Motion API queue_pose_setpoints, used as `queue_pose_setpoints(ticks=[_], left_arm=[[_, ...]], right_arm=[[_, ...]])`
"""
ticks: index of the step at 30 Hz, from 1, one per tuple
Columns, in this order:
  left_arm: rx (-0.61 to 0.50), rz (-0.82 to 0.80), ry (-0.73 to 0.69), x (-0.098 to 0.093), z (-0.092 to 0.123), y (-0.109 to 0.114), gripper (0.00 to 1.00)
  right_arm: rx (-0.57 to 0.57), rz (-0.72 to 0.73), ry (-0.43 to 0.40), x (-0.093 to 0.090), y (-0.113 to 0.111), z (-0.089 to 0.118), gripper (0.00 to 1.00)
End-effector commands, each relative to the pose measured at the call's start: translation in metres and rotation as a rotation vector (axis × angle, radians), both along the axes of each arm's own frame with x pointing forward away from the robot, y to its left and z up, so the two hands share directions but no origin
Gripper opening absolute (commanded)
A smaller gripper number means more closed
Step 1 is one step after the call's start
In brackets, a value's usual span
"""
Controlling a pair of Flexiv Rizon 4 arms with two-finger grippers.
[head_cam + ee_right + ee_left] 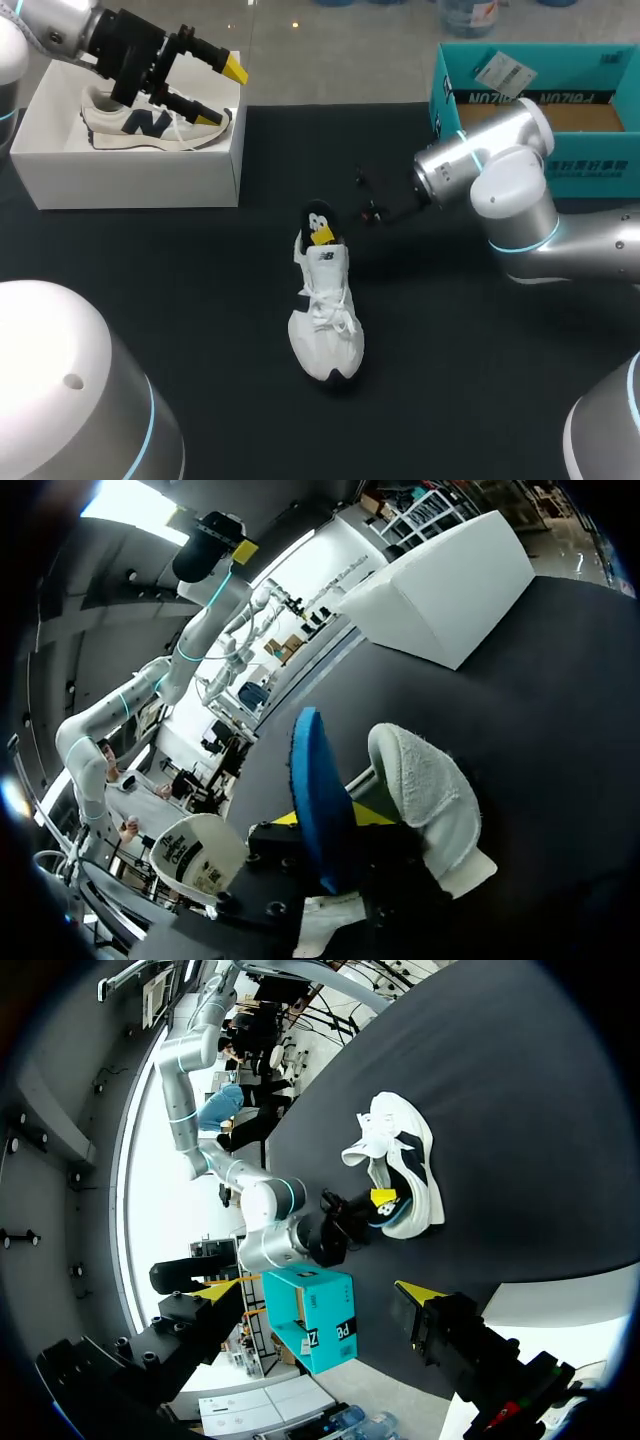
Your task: Take the shoe out of the shoebox, open the shoe tongue, remove and reinsert the insole, then place the shoe into the shoebox
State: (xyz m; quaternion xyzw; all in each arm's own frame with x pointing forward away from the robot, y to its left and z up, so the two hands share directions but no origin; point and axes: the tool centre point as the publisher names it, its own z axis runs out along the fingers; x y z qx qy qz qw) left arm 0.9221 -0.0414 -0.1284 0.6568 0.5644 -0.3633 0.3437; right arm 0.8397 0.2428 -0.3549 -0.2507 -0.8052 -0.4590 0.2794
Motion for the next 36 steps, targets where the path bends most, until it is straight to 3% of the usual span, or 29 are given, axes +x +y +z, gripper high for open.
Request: queue_pose_setpoints(ticks=[1,15,16,18,21,23,26,27,28,36], left_arm=[[0.003,0.001,-0.002,-0.001,0.000,0.000,1.00],[0.003,0.001,-0.002,-0.001,0.000,0.000,1.00],[0.003,0.001,-0.002,-0.001,0.000,0.000,1.00],[0.003,0.001,-0.002,-0.001,0.000,0.000,1.00],[0.003,0.001,-0.002,-0.001,0.000,0.000,1.00],[0.003,0.001,-0.002,-0.001,0.000,0.000,1.00],[0.003,0.001,-0.002,-0.001,0.000,0.000,1.00],[0.003,0.001,-0.002,-0.001,0.000,0.000,1.00],[0.003,0.001,-0.002,-0.001,0.000,0.000,1.00],[0.003,0.001,-0.002,-0.001,0.000,0.000,1.00]], right_arm=[[-0.041,-0.052,-0.053,-0.007,-0.003,0.014,0.39],[-0.047,-0.071,-0.062,-0.009,-0.008,0.017,0.49],[-0.047,-0.074,-0.061,-0.009,-0.009,0.017,0.55],[-0.049,-0.081,-0.062,-0.010,-0.010,0.016,0.56],[-0.059,-0.087,-0.059,-0.010,-0.011,0.015,0.80],[-0.061,-0.092,-0.058,-0.010,-0.013,0.015,0.71],[-0.062,-0.098,-0.058,-0.009,-0.013,0.015,0.41],[-0.063,-0.099,-0.059,-0.009,-0.013,0.015,0.07],[-0.064,-0.099,-0.060,-0.009,-0.013,0.015,0.00],[-0.012,-0.112,-0.074,-0.006,-0.012,0.022,0.00]])
